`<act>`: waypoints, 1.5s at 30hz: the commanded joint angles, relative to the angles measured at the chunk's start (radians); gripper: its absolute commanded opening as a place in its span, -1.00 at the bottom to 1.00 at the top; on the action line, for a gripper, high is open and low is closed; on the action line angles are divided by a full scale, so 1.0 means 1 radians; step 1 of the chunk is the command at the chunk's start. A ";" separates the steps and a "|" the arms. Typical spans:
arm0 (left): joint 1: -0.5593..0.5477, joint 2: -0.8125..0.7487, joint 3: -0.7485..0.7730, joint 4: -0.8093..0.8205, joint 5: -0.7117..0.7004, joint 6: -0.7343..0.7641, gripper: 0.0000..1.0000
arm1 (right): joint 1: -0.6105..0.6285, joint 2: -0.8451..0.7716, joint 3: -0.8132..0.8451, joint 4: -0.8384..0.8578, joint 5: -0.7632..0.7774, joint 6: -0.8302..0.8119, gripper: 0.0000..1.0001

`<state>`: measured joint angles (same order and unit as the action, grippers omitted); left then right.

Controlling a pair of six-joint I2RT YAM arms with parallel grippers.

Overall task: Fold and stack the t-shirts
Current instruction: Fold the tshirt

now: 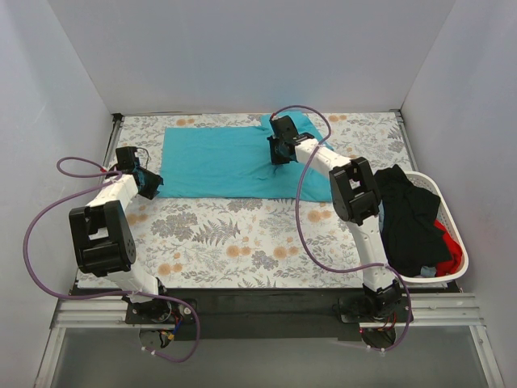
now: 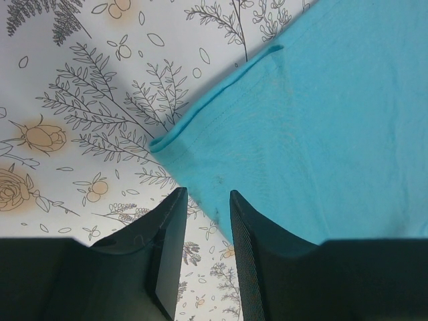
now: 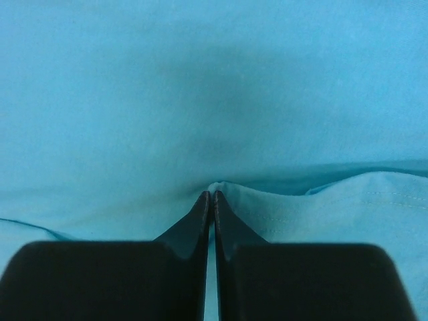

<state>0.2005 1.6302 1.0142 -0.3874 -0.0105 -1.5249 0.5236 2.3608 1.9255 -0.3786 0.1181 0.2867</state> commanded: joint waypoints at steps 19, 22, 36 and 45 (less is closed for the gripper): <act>-0.003 -0.053 -0.019 0.004 -0.014 0.008 -0.27 | 0.027 -0.144 -0.074 0.084 -0.012 -0.035 0.14; -0.003 -0.084 -0.025 -0.030 -0.054 0.005 -0.22 | 0.010 -0.262 -0.149 0.046 0.012 -0.015 0.25; -0.003 -0.219 -0.146 -0.053 -0.115 -0.015 -0.31 | -0.071 -0.929 -0.966 0.047 0.046 0.169 0.04; -0.004 -0.078 -0.154 0.062 -0.078 -0.067 -0.38 | -0.148 -1.020 -1.123 0.141 -0.018 0.210 -0.01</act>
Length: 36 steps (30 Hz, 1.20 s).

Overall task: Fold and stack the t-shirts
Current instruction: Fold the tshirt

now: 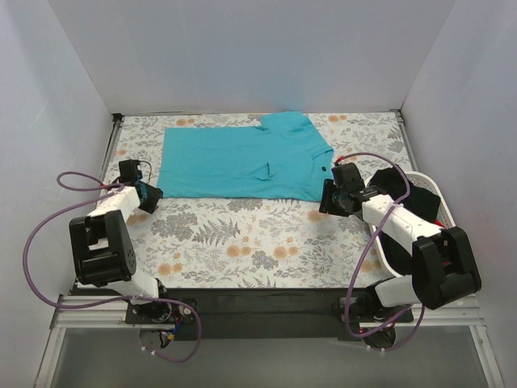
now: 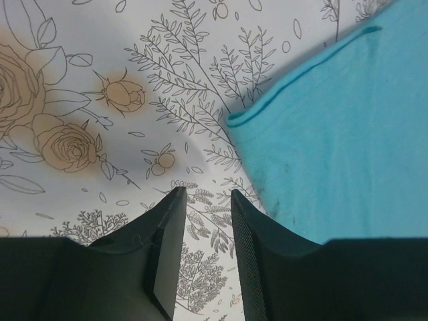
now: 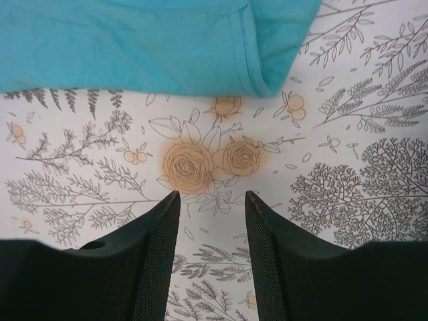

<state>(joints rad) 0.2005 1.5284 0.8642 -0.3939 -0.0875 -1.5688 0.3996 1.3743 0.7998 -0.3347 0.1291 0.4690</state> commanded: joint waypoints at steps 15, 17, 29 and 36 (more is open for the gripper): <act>-0.006 0.151 0.033 0.135 -0.001 -0.042 -0.36 | -0.119 0.025 -0.010 0.146 -0.089 0.048 0.00; -0.006 0.156 0.036 0.136 -0.006 -0.037 -0.37 | -0.123 0.028 -0.013 0.148 -0.083 0.048 0.00; -0.006 0.187 0.050 0.127 -0.024 -0.031 -0.41 | -0.137 0.120 0.024 0.171 -0.042 0.039 -0.01; -0.006 0.182 0.050 0.133 -0.014 -0.022 -0.43 | -0.148 0.175 0.058 0.195 -0.028 0.039 0.00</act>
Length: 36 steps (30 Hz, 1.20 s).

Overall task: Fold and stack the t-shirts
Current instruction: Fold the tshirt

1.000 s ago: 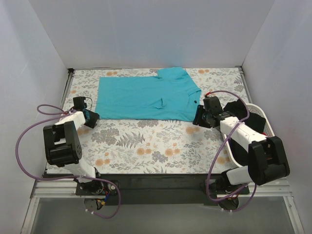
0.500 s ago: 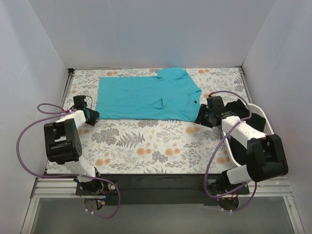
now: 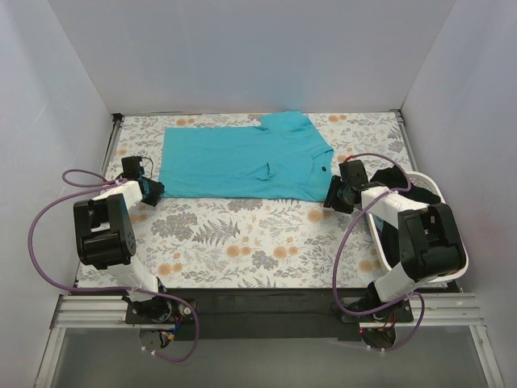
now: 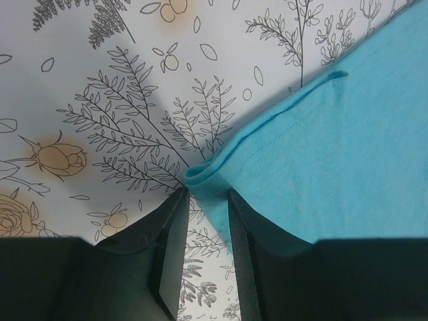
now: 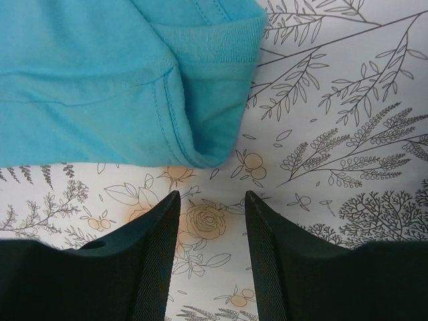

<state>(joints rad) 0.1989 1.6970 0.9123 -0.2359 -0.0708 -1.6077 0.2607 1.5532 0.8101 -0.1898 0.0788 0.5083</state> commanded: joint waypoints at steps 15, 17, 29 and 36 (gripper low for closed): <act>-0.004 -0.068 -0.035 0.018 0.015 0.038 -0.37 | -0.008 -0.015 0.087 0.053 0.021 0.013 0.03; -0.004 -0.072 -0.035 0.021 0.017 0.040 -0.35 | -0.009 0.013 0.101 0.047 0.022 0.009 0.04; -0.003 -0.106 -0.061 0.061 0.029 0.046 -0.25 | -0.008 0.084 0.087 0.038 0.055 -0.002 -0.01; -0.003 -0.111 -0.062 0.066 0.022 0.049 -0.24 | -0.009 0.107 0.110 0.039 0.081 -0.020 -0.10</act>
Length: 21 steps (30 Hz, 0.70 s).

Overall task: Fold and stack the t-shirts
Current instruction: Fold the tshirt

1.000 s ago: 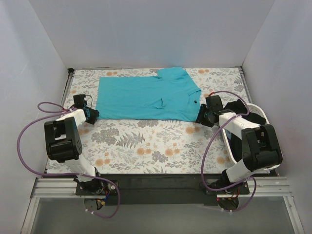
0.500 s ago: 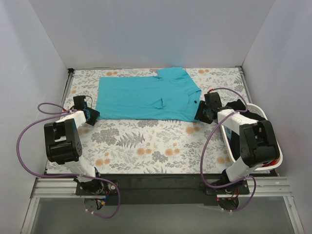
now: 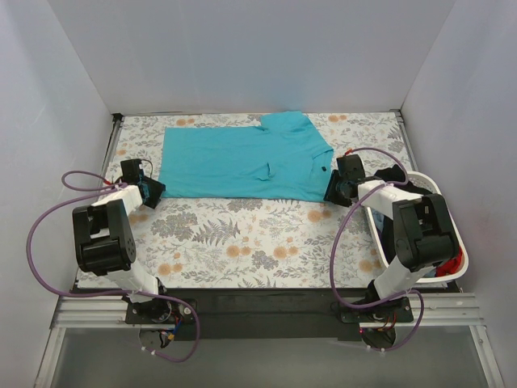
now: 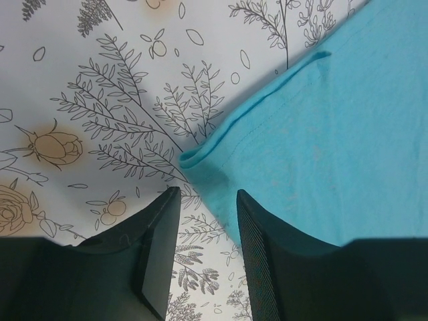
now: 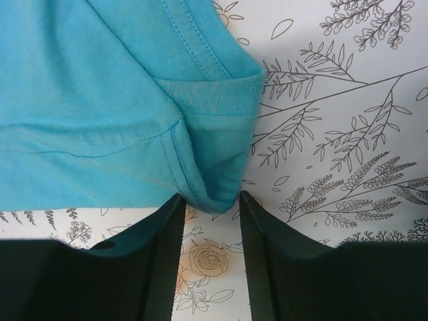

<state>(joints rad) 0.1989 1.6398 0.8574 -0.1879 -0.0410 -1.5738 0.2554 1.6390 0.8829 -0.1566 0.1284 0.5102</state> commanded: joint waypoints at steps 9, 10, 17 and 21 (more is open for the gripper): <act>-0.003 -0.005 0.009 0.002 -0.028 0.009 -0.33 | -0.004 0.042 0.068 0.000 0.028 -0.033 -0.63; -0.003 0.012 0.014 -0.004 -0.031 0.002 -0.36 | -0.004 0.042 0.071 -0.006 0.028 -0.038 -0.66; -0.004 0.100 0.107 -0.125 -0.056 -0.009 -0.98 | -0.004 0.051 0.125 -0.053 0.002 -0.065 -0.95; -0.006 0.092 0.164 -0.237 -0.121 -0.023 -1.00 | -0.004 0.022 0.142 -0.092 -0.024 -0.073 -0.97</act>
<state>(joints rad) 0.1959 1.7443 0.9798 -0.3000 -0.0772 -1.5909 0.2554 1.6894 0.9848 -0.2096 0.1211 0.4595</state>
